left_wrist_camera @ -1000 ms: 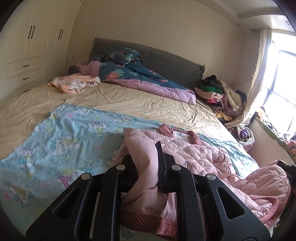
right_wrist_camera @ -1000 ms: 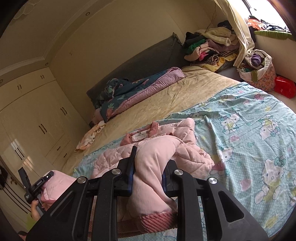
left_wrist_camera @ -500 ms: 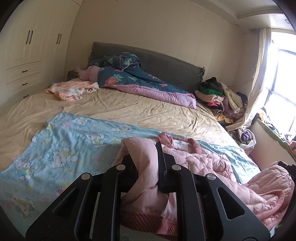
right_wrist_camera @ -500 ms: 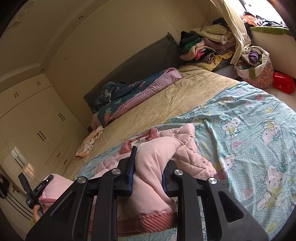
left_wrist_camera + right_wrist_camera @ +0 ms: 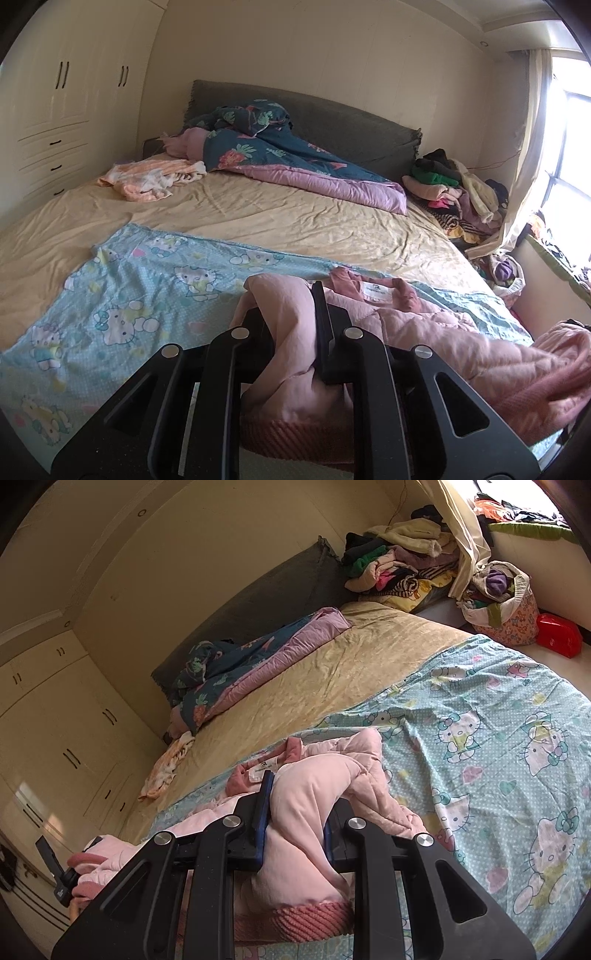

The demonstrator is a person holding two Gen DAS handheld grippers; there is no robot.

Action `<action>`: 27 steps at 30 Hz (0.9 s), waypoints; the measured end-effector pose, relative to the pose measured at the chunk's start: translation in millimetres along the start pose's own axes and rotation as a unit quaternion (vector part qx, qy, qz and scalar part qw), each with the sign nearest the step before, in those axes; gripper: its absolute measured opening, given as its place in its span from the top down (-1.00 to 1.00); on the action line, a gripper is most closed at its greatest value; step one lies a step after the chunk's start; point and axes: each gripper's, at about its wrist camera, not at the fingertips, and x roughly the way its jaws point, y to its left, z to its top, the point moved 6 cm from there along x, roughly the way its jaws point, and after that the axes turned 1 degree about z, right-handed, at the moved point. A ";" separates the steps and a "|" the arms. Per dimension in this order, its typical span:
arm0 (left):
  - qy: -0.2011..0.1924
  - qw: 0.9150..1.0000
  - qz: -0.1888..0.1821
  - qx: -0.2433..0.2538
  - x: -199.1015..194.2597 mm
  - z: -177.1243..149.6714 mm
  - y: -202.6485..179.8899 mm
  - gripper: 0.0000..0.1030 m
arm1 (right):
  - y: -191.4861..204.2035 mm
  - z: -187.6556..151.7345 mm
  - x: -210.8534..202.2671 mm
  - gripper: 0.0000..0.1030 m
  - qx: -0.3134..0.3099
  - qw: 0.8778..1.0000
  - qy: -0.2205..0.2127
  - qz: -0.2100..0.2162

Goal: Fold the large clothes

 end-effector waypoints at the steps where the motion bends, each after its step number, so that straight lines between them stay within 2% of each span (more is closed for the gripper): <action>1: 0.002 1.000 0.004 0.000 3.6 -0.4 0.4 0.80 | -1.3 1.0 2.4 0.60 0.003 1.000 0.001 -0.001; 14: 0.025 0.999 0.029 0.008 39.0 -6.4 4.1 0.80 | -13.6 10.9 36.2 0.56 0.020 0.999 0.026 -0.006; 19: 0.036 0.999 0.038 0.009 54.5 -9.2 6.4 0.80 | -18.1 15.6 47.9 0.47 0.041 0.998 0.035 0.013; 22: 0.042 0.998 0.040 0.006 62.2 -10.6 8.2 0.80 | -18.2 19.6 52.7 0.30 0.060 0.997 0.040 0.038; 24: 0.045 0.998 0.038 0.002 67.4 -10.4 8.7 0.80 | -15.4 23.3 51.5 -0.10 0.068 0.995 0.036 0.055; 27: 0.047 0.998 0.038 0.000 74.4 -9.5 9.4 0.80 | -8.4 29.5 45.9 -0.30 0.063 0.995 0.024 0.071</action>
